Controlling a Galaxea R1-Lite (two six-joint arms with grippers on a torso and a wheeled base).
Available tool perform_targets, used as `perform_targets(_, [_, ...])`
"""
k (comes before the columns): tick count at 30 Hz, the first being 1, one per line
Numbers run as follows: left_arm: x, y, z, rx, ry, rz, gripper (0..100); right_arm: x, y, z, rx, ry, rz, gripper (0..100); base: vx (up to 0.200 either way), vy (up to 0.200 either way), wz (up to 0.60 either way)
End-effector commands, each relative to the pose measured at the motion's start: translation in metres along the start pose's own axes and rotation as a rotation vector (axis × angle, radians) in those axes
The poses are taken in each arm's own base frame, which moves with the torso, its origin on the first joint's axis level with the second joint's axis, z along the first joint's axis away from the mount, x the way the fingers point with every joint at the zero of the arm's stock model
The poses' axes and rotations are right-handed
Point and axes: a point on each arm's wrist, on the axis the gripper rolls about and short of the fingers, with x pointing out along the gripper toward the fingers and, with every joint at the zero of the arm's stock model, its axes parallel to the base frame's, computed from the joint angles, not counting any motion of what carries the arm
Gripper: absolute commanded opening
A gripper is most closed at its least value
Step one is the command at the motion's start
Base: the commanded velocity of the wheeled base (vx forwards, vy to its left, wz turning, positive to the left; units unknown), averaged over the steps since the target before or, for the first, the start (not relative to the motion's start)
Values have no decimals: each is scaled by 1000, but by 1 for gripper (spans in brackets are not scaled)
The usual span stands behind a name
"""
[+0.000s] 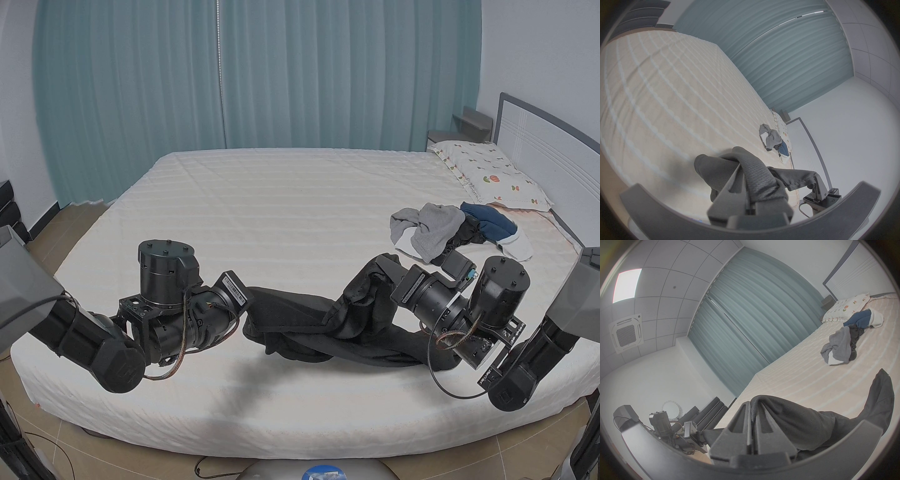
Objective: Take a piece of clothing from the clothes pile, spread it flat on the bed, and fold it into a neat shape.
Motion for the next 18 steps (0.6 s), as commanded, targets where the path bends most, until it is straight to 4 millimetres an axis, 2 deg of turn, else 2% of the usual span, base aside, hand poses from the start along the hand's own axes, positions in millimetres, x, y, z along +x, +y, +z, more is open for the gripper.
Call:
perform_targets(1, [1,1,-2,0,7,5,0,0,-1,-1,0,4,-4,0,0,0,0])
perform_targets(7, [1,1,-5,1,15,5,0,-3,-2,-2,-2,12,-8,0,0,0,0])
perform_targets(14, [-4,-4,-6,7,15,-11,0,-7,1,1,-25,6,-3,0,-200,0,0])
perform_targets(18, [-22,-18,0,24,-9,-60,0,-16,16,15,-33,-33,39,0,-200,0,0])
